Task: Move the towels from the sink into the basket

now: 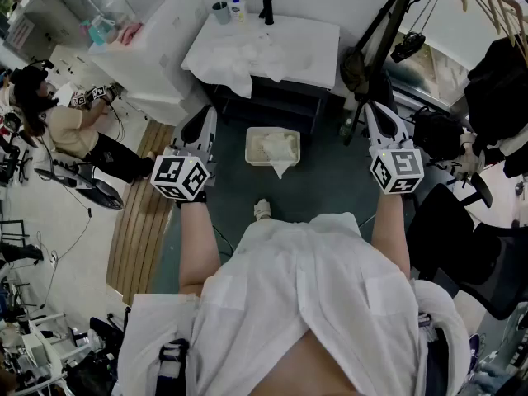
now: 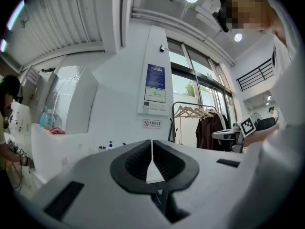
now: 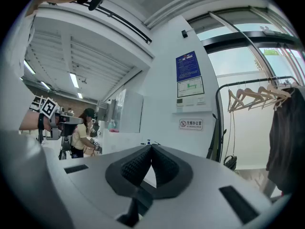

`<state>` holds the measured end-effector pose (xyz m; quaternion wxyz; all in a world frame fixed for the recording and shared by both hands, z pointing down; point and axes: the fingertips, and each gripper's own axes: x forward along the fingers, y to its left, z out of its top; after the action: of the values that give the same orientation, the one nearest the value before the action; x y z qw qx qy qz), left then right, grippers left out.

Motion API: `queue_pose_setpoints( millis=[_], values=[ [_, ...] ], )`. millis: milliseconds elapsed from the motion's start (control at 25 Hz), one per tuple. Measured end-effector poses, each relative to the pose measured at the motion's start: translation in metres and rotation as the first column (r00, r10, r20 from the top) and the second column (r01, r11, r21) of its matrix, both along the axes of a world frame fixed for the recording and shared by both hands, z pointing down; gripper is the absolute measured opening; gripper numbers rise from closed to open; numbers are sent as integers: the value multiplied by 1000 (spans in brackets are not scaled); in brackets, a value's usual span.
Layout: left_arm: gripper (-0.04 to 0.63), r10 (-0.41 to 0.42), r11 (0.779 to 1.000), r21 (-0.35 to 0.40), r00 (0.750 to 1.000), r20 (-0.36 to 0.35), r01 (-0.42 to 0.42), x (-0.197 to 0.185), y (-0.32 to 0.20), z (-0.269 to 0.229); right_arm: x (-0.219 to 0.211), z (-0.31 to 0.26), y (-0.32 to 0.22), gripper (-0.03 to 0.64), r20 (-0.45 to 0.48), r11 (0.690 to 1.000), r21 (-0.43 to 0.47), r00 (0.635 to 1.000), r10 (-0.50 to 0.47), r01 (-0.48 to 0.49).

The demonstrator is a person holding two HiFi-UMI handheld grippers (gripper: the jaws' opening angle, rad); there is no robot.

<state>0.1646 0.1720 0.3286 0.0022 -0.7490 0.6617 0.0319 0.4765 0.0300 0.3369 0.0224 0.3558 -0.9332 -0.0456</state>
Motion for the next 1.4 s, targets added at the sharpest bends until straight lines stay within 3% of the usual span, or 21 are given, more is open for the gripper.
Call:
queue_pose_setpoints(
  millis=[680,800,920,1400],
  values=[
    [17,44,999,-26,999,25,-43,41,-26,1,26,7,-21,26,11,1000,-19,1000,17,-17],
    [17,45,998,-36,998,38,-43,45,-31,2,26,7,-25,28,46,1000,-29,999,-4,5],
    [17,43,998,-37,999,33,-42,45,-36,3,24,4,-30,28,88,999,-31,996,-28,31],
    [17,3,998,-62,999,35,-1,22,-39,8,-17,18,-43,31,49,993,-52,993,-104,106]
  ],
)
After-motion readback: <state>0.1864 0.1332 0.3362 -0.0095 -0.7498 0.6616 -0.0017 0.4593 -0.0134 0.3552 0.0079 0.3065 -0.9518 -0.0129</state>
